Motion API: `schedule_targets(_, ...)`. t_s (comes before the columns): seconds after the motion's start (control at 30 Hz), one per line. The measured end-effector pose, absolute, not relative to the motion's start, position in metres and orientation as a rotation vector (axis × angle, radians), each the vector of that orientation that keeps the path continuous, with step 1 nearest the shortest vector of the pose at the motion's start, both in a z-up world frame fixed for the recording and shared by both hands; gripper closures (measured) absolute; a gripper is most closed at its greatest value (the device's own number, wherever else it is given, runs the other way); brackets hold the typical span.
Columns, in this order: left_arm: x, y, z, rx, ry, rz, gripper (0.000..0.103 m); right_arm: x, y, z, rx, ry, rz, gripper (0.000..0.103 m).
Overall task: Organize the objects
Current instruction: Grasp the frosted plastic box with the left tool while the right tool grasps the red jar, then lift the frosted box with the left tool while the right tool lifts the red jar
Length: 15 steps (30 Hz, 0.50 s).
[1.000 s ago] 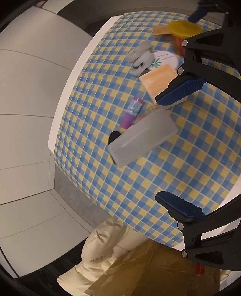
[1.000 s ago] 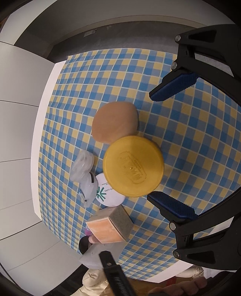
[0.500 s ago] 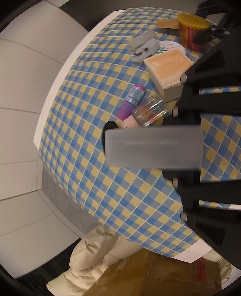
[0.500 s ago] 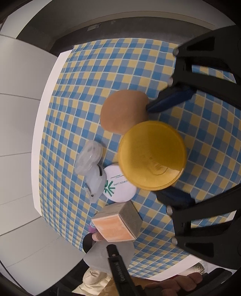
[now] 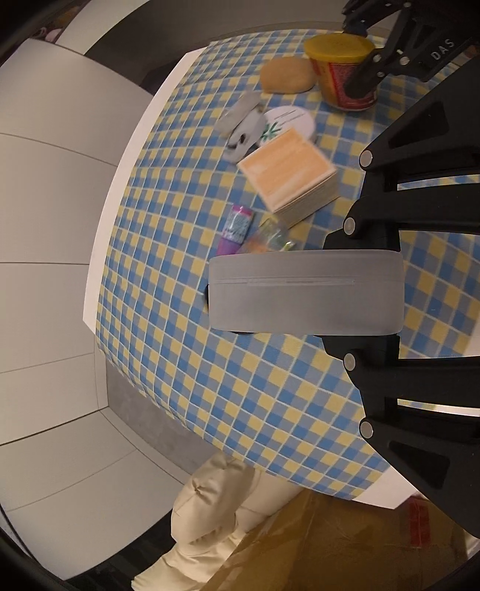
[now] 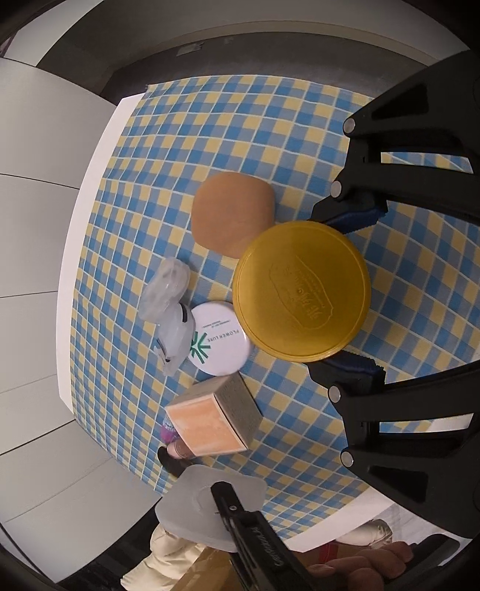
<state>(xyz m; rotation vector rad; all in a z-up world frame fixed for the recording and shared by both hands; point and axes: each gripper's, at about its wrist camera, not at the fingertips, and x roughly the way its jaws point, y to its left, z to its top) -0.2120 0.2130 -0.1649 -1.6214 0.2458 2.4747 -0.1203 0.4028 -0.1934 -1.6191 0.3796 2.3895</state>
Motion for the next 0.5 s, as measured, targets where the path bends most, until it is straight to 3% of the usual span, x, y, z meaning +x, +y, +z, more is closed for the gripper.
schedule_targets(0.5, -0.159, 0.211, -0.110, -1.553, 0.281, 2.427, 0.078, -0.064, 0.403, -0.133, -1.567, 0.408, 2.408, 0.047)
